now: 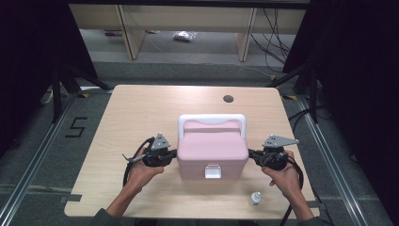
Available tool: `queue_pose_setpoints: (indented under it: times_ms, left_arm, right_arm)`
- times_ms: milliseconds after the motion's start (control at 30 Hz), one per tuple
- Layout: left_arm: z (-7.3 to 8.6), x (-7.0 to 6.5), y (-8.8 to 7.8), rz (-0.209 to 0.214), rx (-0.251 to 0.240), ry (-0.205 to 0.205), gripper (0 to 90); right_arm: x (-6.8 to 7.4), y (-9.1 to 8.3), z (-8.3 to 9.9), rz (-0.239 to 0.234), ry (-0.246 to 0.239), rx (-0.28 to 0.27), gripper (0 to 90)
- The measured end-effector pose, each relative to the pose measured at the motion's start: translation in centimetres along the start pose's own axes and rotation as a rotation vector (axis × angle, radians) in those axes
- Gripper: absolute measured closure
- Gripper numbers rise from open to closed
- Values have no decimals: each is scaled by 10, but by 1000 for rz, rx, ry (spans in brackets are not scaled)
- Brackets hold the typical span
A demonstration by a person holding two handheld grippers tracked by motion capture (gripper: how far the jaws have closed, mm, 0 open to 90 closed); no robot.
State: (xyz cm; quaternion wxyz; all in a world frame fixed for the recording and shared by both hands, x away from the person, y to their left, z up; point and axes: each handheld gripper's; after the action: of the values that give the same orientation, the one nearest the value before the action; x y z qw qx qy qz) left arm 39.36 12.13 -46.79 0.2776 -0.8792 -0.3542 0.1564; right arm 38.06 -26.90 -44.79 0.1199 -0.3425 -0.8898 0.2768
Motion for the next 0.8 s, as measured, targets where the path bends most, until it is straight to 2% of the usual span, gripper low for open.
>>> queue_pose_setpoints:
  times_ms: [33,100,133,200,267,333,367,400,433,467,533,600,667,700,733,767,800]
  left_arm:
    - [0,0,0,-2,2,3,898]
    - [0,0,0,-5,3,3,897]
    - [-1,0,-1,-15,6,9,879]
    - [-3,2,-1,-7,3,5,852]
    - [-5,5,-4,-1,3,-6,825]
    - [-5,8,-6,-8,1,-12,801]
    - [-5,9,-6,-7,3,-17,791]
    - [-5,10,-6,-6,1,-24,777]
    - [-5,12,-6,-8,5,-24,763]
    - [-5,13,-6,-9,5,-25,746]
    - [-5,14,-7,-10,5,-30,714]
    - [-5,19,-9,-14,5,-43,685]
    - [-6,20,-10,-18,4,-51,651]
    - [-6,21,-11,-13,9,-52,633]
    - [-8,24,-13,-15,12,-61,617]
    - [-8,24,-13,-14,11,-70,607]
    - [-10,25,-15,-15,16,-80,597]
  right_arm:
    - [-2,0,0,12,-34,-9,900]
    - [-2,0,0,9,-36,-4,900]
    - [1,-1,-1,7,-5,12,900]
    - [1,-1,-1,10,-4,14,897]
    - [-3,0,1,58,-51,32,869]
    - [-4,-1,4,64,-33,37,854]
    - [-6,-2,6,73,-43,31,843]
    - [-4,-4,8,68,7,48,826]
    - [-8,-4,9,81,-22,35,810]
    - [-7,-6,11,78,1,37,792]
    - [-10,-8,13,86,-12,32,771]
    - [-10,-12,20,92,32,35,693]
    - [-10,-12,23,87,37,25,664]
    - [-12,-14,26,101,24,29,603]
    - [-10,-14,28,97,54,26,577]
    - [-11,-16,29,117,59,34,544]
    - [-12,-15,31,109,64,24,518]
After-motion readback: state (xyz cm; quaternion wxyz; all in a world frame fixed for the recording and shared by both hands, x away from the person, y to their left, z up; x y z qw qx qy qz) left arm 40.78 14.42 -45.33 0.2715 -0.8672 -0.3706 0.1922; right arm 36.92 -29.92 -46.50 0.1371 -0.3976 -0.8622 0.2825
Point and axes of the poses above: each handheld gripper's, and its own axes: y roughly forward along the jaws, z roughly out of its underside, x roughly to its left, and after that the axes turned 5 degrees about -y, right-handed
